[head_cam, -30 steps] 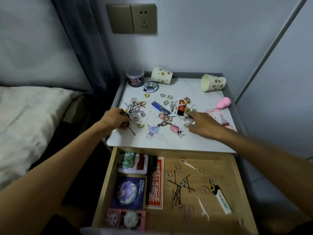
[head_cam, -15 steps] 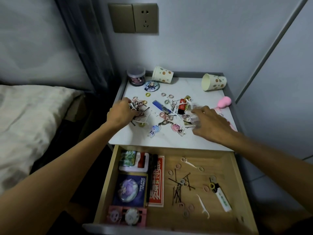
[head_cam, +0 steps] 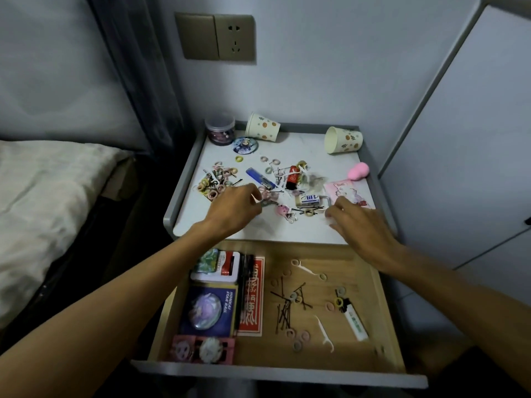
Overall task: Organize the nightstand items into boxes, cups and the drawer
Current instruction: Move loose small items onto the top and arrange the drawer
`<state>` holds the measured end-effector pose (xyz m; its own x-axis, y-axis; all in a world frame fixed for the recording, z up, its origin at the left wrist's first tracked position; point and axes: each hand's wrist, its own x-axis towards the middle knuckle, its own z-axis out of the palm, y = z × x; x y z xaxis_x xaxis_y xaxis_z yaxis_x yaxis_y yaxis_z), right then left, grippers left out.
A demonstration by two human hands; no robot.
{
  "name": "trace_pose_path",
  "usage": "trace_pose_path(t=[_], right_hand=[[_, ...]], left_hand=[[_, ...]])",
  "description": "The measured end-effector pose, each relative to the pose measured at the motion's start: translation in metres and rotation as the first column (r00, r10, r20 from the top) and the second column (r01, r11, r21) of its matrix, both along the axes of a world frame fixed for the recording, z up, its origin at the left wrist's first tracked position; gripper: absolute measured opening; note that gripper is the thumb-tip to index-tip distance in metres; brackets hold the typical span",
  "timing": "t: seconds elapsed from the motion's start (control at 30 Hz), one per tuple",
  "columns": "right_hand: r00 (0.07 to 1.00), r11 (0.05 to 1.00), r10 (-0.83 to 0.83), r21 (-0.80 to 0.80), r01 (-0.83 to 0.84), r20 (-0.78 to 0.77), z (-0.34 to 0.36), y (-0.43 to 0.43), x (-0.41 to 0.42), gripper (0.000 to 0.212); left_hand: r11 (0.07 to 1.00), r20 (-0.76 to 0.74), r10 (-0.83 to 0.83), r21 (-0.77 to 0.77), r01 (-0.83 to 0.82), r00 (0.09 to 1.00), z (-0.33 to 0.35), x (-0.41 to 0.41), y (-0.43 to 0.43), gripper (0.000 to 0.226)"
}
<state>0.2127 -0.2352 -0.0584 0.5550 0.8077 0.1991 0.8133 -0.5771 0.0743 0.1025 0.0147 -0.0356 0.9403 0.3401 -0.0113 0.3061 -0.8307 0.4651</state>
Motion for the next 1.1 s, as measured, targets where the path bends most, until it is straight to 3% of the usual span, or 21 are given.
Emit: trace_pose_path(t=[0.17, 0.4, 0.53, 0.63, 0.7, 0.73, 0.8, 0.9, 1.0, 1.1], right_hand=[[0.992, 0.997, 0.003, 0.077, 0.007, -0.123, -0.031, -0.012, -0.007, 0.03], [0.997, 1.0, 0.018, -0.012, -0.017, 0.08, -0.033, -0.017, 0.005, 0.041], [0.996, 0.995, 0.018, 0.093, -0.026, 0.086, -0.023, -0.021, -0.02, 0.048], [0.981, 0.975, 0.162, 0.138, -0.176, 0.105, -0.021, -0.035, -0.051, 0.037], [0.971, 0.971, 0.239, -0.004, -0.239, -0.018, -0.028, -0.048, -0.07, 0.027], [0.972, 0.971, 0.19, -0.118, -0.206, -0.139, -0.033, -0.051, -0.078, 0.031], [0.94, 0.929, -0.082, -0.366, -0.049, -0.332, -0.046, -0.055, -0.089, 0.059], [0.796, 0.831, -0.414, -0.539, 0.134, -0.441, -0.063, -0.053, -0.094, 0.108], [0.739, 0.771, -0.511, -0.615, 0.167, -0.44, -0.08, -0.045, -0.1, 0.129], [0.688, 0.763, -0.558, -0.613, 0.206, -0.464, -0.097, -0.042, -0.1, 0.128]], left_hand=[[0.985, -0.042, -0.129, -0.117, 0.124, 0.991, -0.013, -0.003, -0.016, 0.019], [0.951, -0.05, -0.224, -0.231, 0.207, 0.973, -0.023, -0.004, -0.033, 0.017], [0.923, -0.11, -0.352, -0.209, 0.325, 0.93, -0.036, -0.015, -0.057, 0.017], [0.888, -0.202, -0.461, -0.093, 0.451, 0.864, -0.059, -0.03, -0.075, 0.036], [0.855, -0.346, -0.498, -0.042, 0.516, 0.796, -0.078, -0.042, -0.086, 0.07], [0.834, -0.417, -0.499, 0.007, 0.552, 0.759, -0.089, -0.047, -0.09, 0.087], [0.76, -0.492, -0.477, 0.185, 0.623, 0.728, -0.108, -0.055, -0.097, 0.108], [0.716, -0.529, -0.449, 0.269, 0.644, 0.72, -0.128, -0.059, -0.103, 0.12], [0.736, -0.524, -0.437, 0.257, 0.626, 0.73, -0.14, -0.057, -0.1, 0.136], [0.733, -0.498, -0.441, 0.28, 0.62, 0.747, -0.147, -0.05, -0.096, 0.146]])
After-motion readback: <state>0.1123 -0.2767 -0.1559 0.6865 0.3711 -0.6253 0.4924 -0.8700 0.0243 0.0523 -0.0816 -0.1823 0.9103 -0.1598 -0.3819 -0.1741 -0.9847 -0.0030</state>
